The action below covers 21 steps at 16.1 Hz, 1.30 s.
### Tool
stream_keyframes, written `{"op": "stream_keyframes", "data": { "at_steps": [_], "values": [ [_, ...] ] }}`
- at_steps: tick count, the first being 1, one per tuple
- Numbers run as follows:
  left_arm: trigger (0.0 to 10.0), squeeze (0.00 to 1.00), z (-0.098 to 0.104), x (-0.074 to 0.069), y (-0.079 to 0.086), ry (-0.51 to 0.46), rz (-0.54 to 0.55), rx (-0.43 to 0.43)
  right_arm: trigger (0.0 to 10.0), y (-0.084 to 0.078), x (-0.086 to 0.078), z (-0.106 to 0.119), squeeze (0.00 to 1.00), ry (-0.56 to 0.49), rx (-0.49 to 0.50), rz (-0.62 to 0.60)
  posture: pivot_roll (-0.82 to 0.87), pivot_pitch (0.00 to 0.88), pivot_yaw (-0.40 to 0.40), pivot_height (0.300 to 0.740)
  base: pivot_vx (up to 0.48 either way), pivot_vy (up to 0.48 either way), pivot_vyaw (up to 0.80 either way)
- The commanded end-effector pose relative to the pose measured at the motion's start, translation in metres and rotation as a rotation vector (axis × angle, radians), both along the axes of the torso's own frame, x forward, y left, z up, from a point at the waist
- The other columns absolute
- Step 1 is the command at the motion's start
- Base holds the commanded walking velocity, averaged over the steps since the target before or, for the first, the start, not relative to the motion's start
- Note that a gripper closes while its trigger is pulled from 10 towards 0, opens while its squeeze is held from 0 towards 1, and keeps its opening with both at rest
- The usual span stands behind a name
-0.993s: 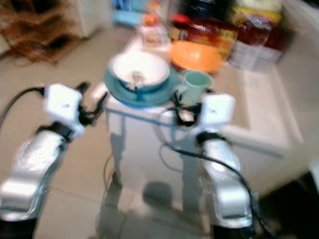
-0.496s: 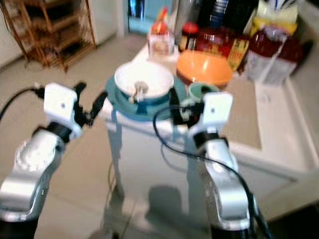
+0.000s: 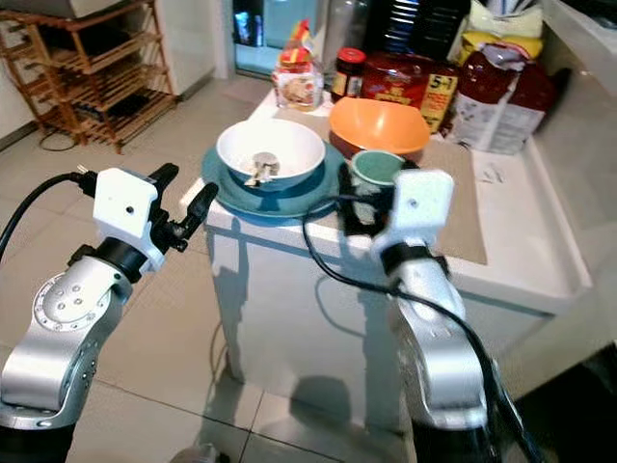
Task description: Setting the table
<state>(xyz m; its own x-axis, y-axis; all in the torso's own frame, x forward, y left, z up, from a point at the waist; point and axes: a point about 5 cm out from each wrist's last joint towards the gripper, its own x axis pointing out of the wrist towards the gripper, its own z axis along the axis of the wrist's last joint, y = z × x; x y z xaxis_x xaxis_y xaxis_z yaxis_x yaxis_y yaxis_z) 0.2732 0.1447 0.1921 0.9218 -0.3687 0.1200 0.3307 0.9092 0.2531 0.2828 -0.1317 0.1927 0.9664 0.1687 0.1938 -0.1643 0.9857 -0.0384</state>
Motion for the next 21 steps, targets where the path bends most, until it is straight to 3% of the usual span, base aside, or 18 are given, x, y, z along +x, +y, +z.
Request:
{"op": "stream_keyframes", "data": {
  "at_steps": [1,7,8,9,13,17,19,21],
  "values": [
    [10.0,0.0,0.001,-0.002,-0.003,0.0,-0.022,0.007,10.0,0.002,0.004,-0.003,0.0,0.034,-0.047,0.01,0.13,0.047,-0.056,0.74,0.0,0.0,0.0],
    [10.0,0.0,-0.002,-0.005,-0.005,0.02,-0.047,0.011,10.0,-0.006,0.009,-0.001,0.0,0.065,-0.147,-0.019,0.14,0.049,-0.062,0.74,0.0,0.0,0.0],
    [10.0,0.0,-0.004,-0.006,-0.007,0.032,-0.069,0.015,10.0,-0.013,0.006,-0.008,0.0,0.15,-0.108,0.021,0.14,0.049,-0.062,0.74,0.0,0.0,0.0],
    [10.0,0.0,-0.004,-0.006,-0.007,0.034,-0.071,0.016,10.0,-0.015,0.006,-0.01,0.0,0.164,-0.103,0.027,0.14,0.049,-0.062,0.74,0.0,0.0,0.0],
    [10.0,0.0,-0.006,-0.007,-0.008,0.045,-0.087,0.021,10.0,-0.055,0.002,-0.014,0.0,0.229,-0.152,-0.043,0.14,0.049,-0.062,0.74,0.0,0.0,0.0],
    [10.0,0.0,-0.006,-0.008,-0.011,0.05,-0.105,0.019,10.0,-0.079,0.001,-0.004,0.0,0.22,-0.17,-0.081,0.12,0.052,-0.047,0.74,0.0,0.0,0.0],
    [10.0,0.0,-0.006,-0.008,-0.012,0.05,-0.11,0.018,10.0,-0.064,0.002,0.012,0.0,0.118,-0.098,0.015,0.12,0.052,-0.045,0.74,0.0,0.0,0.0],
    [10.0,0.0,-0.006,-0.008,-0.014,0.051,-0.117,0.016,10.0,-0.044,0.005,0.011,0.0,0.103,-0.098,0.056,0.12,0.052,-0.043,0.74,0.0,0.0,0.0]
  ]
}}
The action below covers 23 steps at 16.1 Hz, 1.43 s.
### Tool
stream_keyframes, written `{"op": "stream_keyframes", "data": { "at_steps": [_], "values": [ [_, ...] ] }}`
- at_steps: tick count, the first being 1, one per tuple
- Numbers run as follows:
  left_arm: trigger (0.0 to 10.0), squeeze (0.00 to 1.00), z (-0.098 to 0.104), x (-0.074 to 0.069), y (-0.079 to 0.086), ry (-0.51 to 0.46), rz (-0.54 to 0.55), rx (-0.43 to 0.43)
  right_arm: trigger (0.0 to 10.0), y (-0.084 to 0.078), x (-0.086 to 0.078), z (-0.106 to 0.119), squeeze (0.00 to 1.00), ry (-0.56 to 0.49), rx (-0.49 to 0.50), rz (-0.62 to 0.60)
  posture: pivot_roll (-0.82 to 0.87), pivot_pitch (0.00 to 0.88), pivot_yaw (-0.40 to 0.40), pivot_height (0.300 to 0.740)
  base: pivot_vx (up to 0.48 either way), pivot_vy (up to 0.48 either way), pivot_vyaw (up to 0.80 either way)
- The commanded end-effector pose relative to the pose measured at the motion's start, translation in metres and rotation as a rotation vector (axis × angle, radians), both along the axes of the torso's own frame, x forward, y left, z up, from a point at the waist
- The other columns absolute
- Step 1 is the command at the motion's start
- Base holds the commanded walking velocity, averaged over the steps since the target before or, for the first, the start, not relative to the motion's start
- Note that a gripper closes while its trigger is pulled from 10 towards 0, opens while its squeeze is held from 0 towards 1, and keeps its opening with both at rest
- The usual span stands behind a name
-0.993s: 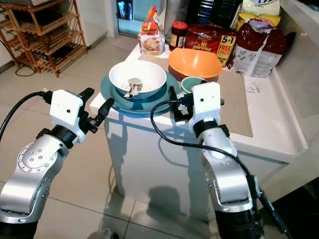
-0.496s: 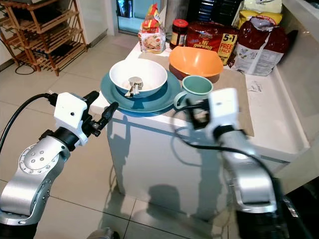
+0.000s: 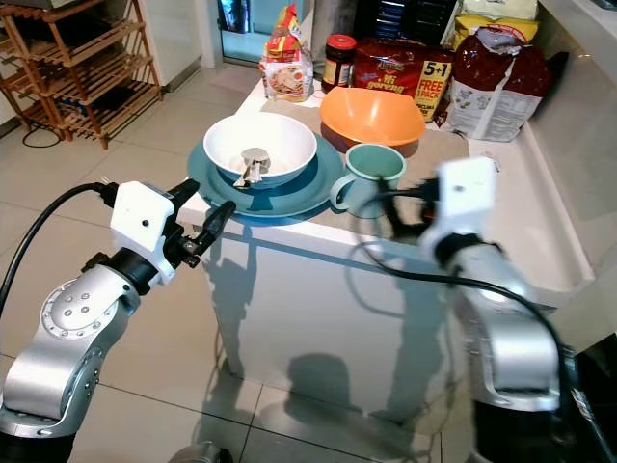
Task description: Setting the table
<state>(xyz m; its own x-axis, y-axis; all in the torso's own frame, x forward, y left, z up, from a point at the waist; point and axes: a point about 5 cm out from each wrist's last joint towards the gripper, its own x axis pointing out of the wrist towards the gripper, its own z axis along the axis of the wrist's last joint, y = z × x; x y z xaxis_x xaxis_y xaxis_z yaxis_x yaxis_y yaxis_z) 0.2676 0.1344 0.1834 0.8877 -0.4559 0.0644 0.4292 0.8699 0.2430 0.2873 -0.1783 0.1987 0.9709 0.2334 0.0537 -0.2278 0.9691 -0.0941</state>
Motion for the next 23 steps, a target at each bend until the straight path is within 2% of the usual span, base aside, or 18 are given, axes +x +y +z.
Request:
{"op": "stream_keyframes", "data": {
  "at_steps": [1,3,5,7,11,13,15,20,21,22,23],
  "values": [
    [10.0,0.0,0.003,-0.002,-0.004,-0.004,-0.027,0.002,10.0,0.006,0.003,0.003,0.0,-0.022,-0.028,0.0,0.12,0.052,-0.043,0.74,0.0,0.0,0.0],
    [10.0,0.0,0.002,-0.005,-0.008,0.012,-0.088,-0.006,10.0,0.019,0.019,0.0,0.0,-0.028,-0.096,-0.035,0.13,0.05,-0.045,0.74,0.0,0.0,0.0],
    [10.0,0.0,0.001,-0.019,-0.018,0.059,-0.245,-0.037,10.0,0.031,0.036,0.0,0.0,-0.04,-0.184,-0.054,0.14,0.048,-0.048,0.74,0.0,0.0,0.0],
    [10.0,0.0,-0.002,-0.03,-0.025,0.097,-0.34,-0.031,10.0,0.038,0.049,0.001,0.0,-0.041,-0.258,-0.06,0.14,0.044,-0.051,0.74,0.0,0.0,0.0],
    [10.0,0.0,-0.003,-0.034,-0.027,0.122,-0.381,-0.031,10.0,0.036,0.063,0.0,0.0,-0.033,-0.341,-0.078,0.15,0.034,-0.055,0.74,0.0,0.0,0.0],
    [10.0,0.0,-0.003,-0.036,-0.026,0.135,-0.397,-0.027,10.0,0.027,0.066,-0.008,0.0,0.022,-0.407,-0.076,0.14,0.03,-0.053,0.74,0.0,0.0,0.0],
    [10.0,0.0,-0.003,-0.036,-0.026,0.136,-0.403,-0.023,10.0,0.023,0.062,-0.01,0.0,0.049,-0.397,-0.041,0.14,0.023,-0.048,0.74,0.0,0.0,0.0],
    [10.0,0.0,-0.003,-0.036,-0.027,0.14,-0.417,-0.018,10.0,0.001,0.039,0.001,0.0,0.064,-0.375,0.039,0.13,0.021,-0.042,0.74,0.0,0.0,0.0],
    [10.0,0.0,-0.003,-0.037,-0.027,0.142,-0.421,-0.016,10.0,-0.007,0.03,0.002,0.0,0.08,-0.379,0.047,0.13,0.02,-0.041,0.74,0.0,0.0,0.0],
    [10.0,0.0,-0.003,-0.036,-0.027,0.141,-0.424,-0.017,10.0,-0.022,0.023,0.006,0.0,0.083,-0.399,0.006,0.12,0.019,-0.038,0.74,0.0,0.0,0.0],
    [10.0,0.0,-0.003,-0.036,-0.027,0.14,-0.425,-0.017,10.0,-0.027,0.022,0.008,0.0,0.079,-0.399,-0.015,0.12,0.019,-0.038,0.74,0.0,0.0,0.0]
  ]
}}
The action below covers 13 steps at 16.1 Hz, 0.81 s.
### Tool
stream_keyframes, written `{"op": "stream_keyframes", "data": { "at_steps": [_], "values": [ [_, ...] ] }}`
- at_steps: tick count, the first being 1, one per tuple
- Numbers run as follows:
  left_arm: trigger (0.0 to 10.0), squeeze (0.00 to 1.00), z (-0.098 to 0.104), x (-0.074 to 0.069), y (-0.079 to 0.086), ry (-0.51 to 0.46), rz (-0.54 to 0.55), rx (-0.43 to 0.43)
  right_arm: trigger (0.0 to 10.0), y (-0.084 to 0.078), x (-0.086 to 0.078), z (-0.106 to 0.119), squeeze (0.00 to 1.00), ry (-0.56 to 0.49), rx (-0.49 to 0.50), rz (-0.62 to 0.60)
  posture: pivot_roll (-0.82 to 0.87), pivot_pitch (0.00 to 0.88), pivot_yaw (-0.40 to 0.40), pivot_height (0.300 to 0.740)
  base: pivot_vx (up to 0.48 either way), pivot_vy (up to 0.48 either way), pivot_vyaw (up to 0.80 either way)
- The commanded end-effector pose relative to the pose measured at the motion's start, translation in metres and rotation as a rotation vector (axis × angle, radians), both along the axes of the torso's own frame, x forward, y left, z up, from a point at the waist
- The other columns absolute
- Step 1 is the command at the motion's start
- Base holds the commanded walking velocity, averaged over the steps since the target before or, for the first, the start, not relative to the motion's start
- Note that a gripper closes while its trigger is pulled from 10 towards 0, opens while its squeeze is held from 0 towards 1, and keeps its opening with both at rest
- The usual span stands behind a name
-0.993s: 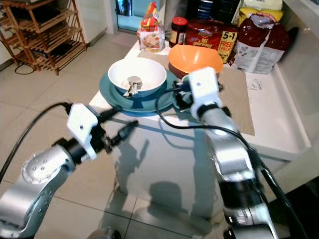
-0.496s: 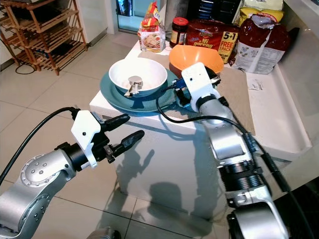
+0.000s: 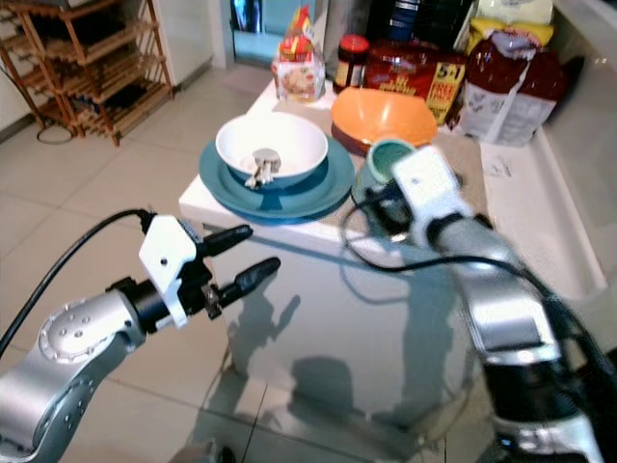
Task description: Setting the table
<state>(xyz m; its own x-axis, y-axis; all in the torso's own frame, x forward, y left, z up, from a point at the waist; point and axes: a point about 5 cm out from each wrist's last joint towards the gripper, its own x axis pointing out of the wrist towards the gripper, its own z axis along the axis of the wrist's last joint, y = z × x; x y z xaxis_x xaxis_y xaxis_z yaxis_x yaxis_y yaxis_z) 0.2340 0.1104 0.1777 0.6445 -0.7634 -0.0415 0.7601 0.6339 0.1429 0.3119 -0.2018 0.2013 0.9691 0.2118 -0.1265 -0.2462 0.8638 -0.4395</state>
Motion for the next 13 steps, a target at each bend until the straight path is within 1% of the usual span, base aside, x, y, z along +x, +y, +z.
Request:
{"op": "stream_keyframes", "data": {
  "at_steps": [1,3,6,7,9,10,11,12,13],
  "values": [
    [10.0,0.0,0.003,-0.002,-0.004,-0.007,-0.03,-0.007,10.0,-0.009,-0.003,0.009,0.0,-0.03,0.02,-0.032,0.12,0.019,-0.038,0.74,0.0,0.0,0.0],
    [10.0,0.0,0.004,-0.001,-0.004,-0.016,-0.028,-0.007,10.0,-0.013,-0.004,0.018,0.0,-0.071,0.149,-0.055,0.12,0.014,-0.035,0.74,0.0,0.0,0.0],
    [10.0,0.0,0.005,-0.001,-0.003,-0.022,-0.024,-0.008,10.0,-0.01,-0.009,0.022,0.0,-0.073,0.233,-0.025,0.12,0.012,-0.037,0.74,0.0,0.0,0.0],
    [10.0,0.0,0.006,-0.001,-0.003,-0.023,-0.022,-0.008,10.0,-0.006,-0.012,0.023,0.0,-0.071,0.286,-0.002,0.12,0.012,-0.037,0.74,0.0,0.0,0.0],
    [10.0,0.0,0.006,-0.001,-0.003,-0.023,-0.02,-0.008,10.0,0.002,-0.017,0.02,0.0,-0.055,0.312,0.034,0.13,0.014,-0.043,0.74,0.0,0.0,0.0],
    [10.0,0.0,0.006,-0.001,-0.003,-0.023,-0.019,-0.009,10.0,0.002,-0.02,0.016,0.0,-0.065,0.266,0.024,0.13,0.014,-0.043,0.74,0.0,0.0,0.0],
    [10.0,0.0,0.006,-0.002,-0.004,-0.02,-0.025,-0.012,10.0,-0.001,-0.022,0.011,0.0,-0.069,0.269,0.021,0.13,0.014,-0.043,0.74,0.0,0.0,0.0],
    [10.0,0.0,0.006,-0.002,-0.004,-0.019,-0.028,-0.012,10.0,-0.003,-0.023,0.009,0.0,-0.069,0.271,0.022,0.13,0.014,-0.043,0.74,0.0,0.0,0.0],
    [10.0,0.0,0.005,-0.002,-0.004,-0.012,-0.04,-0.013,10.0,-0.016,-0.025,0.011,0.0,-0.084,0.326,0.055,0.12,0.02,-0.029,0.74,0.0,0.0,0.0]
  ]
}}
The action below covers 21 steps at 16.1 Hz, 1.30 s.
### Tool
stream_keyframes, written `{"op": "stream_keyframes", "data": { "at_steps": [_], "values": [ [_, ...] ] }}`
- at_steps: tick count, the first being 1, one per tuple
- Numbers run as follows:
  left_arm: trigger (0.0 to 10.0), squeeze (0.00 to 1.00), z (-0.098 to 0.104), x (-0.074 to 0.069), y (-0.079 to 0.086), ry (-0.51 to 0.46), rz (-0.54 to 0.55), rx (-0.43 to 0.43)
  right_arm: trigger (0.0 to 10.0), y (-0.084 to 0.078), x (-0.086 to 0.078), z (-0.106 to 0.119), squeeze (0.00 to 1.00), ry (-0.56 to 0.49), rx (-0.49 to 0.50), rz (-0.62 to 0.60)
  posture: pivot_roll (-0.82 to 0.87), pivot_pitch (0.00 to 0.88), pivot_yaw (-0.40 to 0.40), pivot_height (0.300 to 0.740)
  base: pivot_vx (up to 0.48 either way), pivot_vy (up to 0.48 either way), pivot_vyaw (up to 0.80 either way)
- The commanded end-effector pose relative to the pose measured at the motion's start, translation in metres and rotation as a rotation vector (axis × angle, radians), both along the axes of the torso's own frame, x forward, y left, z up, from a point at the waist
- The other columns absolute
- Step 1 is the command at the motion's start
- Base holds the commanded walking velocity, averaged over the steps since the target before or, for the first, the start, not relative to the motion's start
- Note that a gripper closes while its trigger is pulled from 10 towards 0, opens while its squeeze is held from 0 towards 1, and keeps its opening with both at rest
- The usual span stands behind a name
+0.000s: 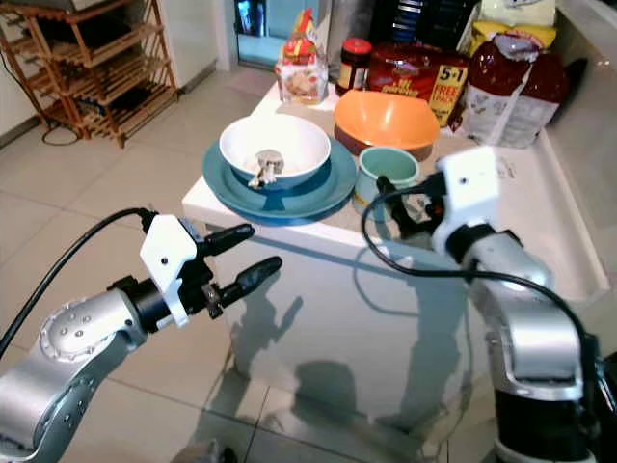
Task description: Setting the table
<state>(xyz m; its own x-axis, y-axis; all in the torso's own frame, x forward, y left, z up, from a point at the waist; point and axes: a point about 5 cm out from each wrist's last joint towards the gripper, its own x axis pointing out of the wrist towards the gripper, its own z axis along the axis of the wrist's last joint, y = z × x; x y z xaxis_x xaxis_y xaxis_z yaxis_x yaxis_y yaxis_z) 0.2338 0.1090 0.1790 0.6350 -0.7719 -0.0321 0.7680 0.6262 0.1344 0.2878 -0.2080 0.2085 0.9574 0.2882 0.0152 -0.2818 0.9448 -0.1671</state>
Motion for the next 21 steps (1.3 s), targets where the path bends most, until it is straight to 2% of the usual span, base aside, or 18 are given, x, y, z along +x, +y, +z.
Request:
{"op": "stream_keyframes", "data": {
  "at_steps": [1,4,7,11,13,17,21],
  "values": [
    [10.0,0.0,0.004,-0.003,-0.004,-0.005,-0.041,-0.002,10.0,-0.019,-0.003,0.003,0.0,-0.02,0.017,0.031,0.12,0.021,-0.029,0.74,0.0,0.0,0.0],
    [10.0,0.0,0.002,-0.005,-0.008,0.036,-0.1,-0.01,10.0,-0.036,-0.005,-0.007,0.0,0.029,0.024,0.166,0.1,0.026,-0.026,0.74,0.0,0.0,0.0],
    [10.0,0.0,0.001,-0.008,-0.011,0.044,-0.12,-0.01,10.0,-0.052,0.011,-0.02,0.0,0.073,0.016,0.231,0.1,0.027,-0.031,0.74,0.0,0.0,0.0],
    [10.0,0.0,0.002,-0.008,-0.011,0.047,-0.115,-0.013,10.0,-0.057,0.026,-0.024,0.0,0.073,0.005,0.241,0.11,0.026,-0.044,0.74,0.0,0.0,0.0],
    [10.0,0.0,0.002,-0.009,-0.01,0.05,-0.112,-0.015,10.0,-0.054,0.036,-0.032,0.0,0.094,0.008,0.269,0.11,0.028,-0.046,0.74,0.0,0.0,0.0],
    [10.0,0.0,0.002,-0.009,-0.01,0.05,-0.112,-0.013,10.0,-0.049,0.042,-0.042,0.0,0.132,0.02,0.289,0.12,0.028,-0.05,0.74,0.0,0.0,0.0],
    [10.0,0.0,0.003,-0.01,-0.009,0.048,-0.103,-0.014,10.0,-0.057,0.04,-0.032,0.0,0.089,0.02,0.298,0.12,0.031,-0.057,0.74,0.0,0.0,0.0]
  ]
}}
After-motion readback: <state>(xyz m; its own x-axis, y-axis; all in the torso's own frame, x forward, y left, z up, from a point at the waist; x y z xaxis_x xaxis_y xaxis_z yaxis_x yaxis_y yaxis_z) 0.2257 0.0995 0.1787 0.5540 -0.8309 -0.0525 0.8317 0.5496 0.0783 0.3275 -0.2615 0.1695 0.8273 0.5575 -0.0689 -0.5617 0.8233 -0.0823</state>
